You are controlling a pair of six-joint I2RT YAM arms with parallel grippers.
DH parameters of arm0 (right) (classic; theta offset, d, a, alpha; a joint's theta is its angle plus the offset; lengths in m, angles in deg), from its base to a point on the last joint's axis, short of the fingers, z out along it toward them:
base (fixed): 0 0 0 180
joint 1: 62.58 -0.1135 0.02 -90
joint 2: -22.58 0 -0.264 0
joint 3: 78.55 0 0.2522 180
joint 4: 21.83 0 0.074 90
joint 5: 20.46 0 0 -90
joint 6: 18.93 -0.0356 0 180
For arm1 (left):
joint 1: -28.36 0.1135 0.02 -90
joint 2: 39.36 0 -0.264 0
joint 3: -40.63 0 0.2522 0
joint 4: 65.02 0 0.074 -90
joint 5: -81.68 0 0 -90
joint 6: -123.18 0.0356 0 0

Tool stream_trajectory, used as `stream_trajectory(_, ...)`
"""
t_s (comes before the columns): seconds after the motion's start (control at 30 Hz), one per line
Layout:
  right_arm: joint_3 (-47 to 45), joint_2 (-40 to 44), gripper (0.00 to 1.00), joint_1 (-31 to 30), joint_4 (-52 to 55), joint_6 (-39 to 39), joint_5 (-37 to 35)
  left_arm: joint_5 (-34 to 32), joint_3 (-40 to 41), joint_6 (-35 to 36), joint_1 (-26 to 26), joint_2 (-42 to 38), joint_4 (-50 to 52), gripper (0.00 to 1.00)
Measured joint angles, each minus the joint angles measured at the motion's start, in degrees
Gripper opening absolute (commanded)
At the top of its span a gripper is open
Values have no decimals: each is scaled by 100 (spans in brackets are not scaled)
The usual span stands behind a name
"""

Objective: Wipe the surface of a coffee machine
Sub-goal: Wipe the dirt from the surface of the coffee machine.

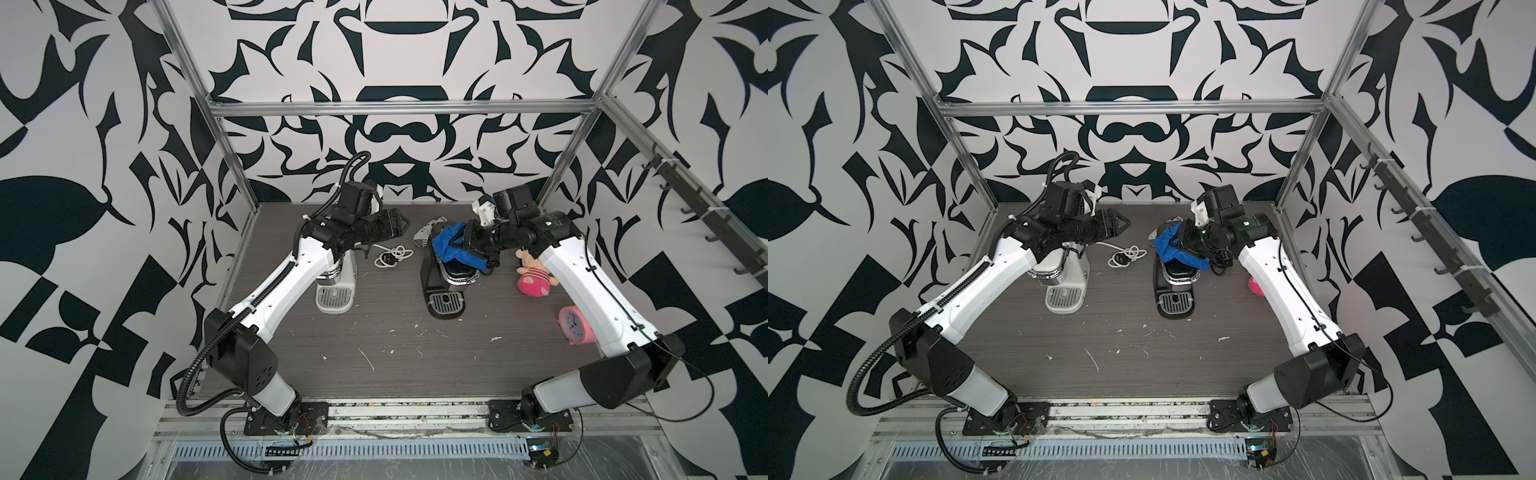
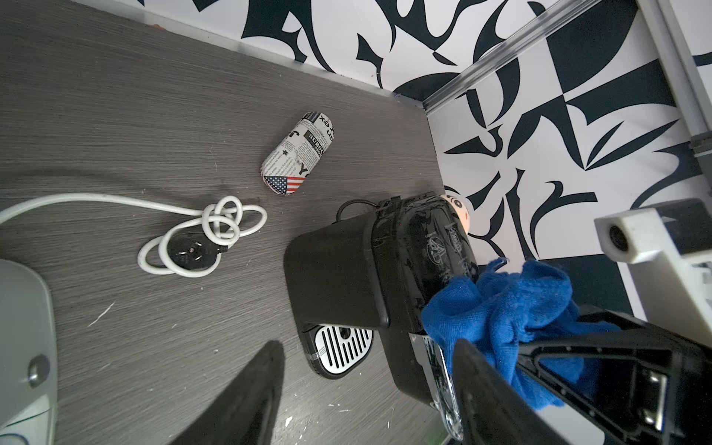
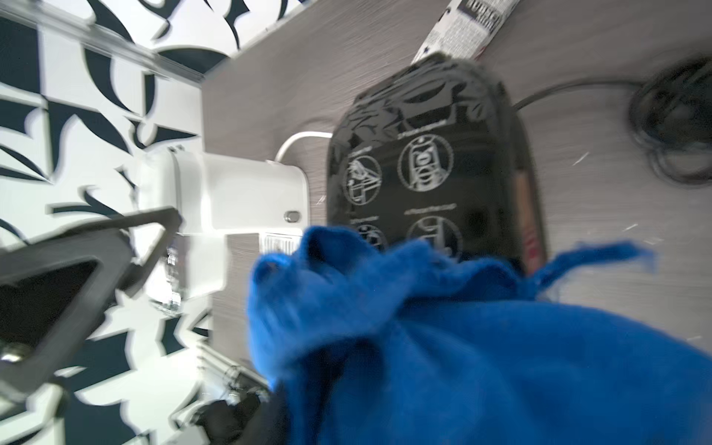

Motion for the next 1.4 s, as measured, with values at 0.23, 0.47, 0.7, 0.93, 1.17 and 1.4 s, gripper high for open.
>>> stream_trajectory(0.23, 199, -98, 48, 0, 201, 46, -20, -13, 13, 15, 0, 0, 0, 72)
stream_trajectory(0.47, 841, -424, 57, -44, 754, 221, -22, -46, 151, 13, 0, -31, 0, 72)
stream_trajectory(0.7, 1742, -737, 66, -251, 1805, 588, -540, -46, 151, 11, 0, -33, -7, 72)
stream_trajectory(0.93, 3091, -1335, 67, -831, 2905, 831, -1425, -35, 151, -7, 0, -33, -109, 72)
stream_trajectory(1.17, 4166, -2138, 72, -1285, 3309, 977, -2544, -22, 151, -4, 0, -33, -129, 72)
stream_trajectory(1.4, 4533, -2649, 78, -1473, 3307, 1189, -3432, -22, 151, 13, 0, -33, -129, 72)
